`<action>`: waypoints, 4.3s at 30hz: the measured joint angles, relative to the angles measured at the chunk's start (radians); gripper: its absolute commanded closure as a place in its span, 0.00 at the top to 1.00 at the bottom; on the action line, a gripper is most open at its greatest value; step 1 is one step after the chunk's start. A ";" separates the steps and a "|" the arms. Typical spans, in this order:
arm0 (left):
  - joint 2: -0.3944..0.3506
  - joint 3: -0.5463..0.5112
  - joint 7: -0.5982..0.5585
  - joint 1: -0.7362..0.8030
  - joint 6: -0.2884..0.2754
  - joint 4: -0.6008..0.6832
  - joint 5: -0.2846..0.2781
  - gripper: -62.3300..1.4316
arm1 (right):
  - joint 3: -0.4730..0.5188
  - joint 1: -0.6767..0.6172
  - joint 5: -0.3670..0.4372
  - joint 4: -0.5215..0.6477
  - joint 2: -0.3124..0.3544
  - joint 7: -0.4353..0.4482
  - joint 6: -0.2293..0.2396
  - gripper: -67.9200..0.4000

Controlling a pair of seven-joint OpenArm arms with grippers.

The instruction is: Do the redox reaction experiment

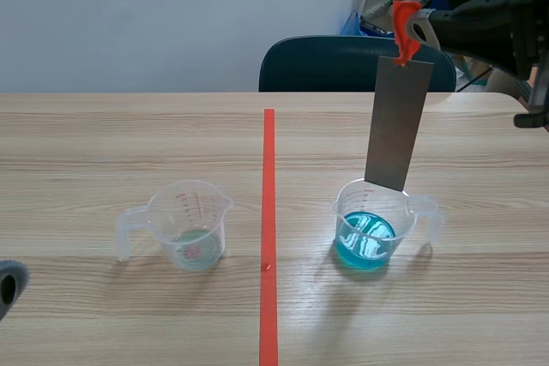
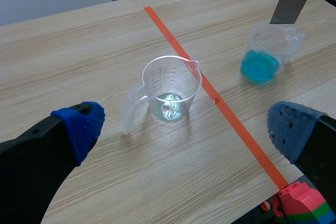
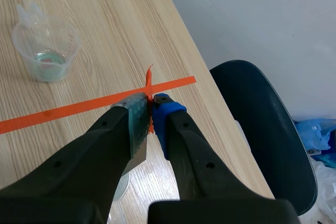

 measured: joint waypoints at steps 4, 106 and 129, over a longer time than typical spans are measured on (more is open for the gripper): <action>0.000 0.000 0.000 0.000 0.000 0.000 0.000 1.00 | 0.000 0.000 0.000 0.000 0.000 0.000 0.000 0.02; -0.032 0.967 0.097 -1.278 0.105 -0.824 0.125 0.06 | 0.000 0.000 -0.002 0.000 0.000 0.000 0.000 0.02; 0.229 1.246 0.004 -1.556 0.136 -1.208 0.196 0.06 | 0.000 0.000 -0.002 0.000 0.000 0.000 0.000 0.02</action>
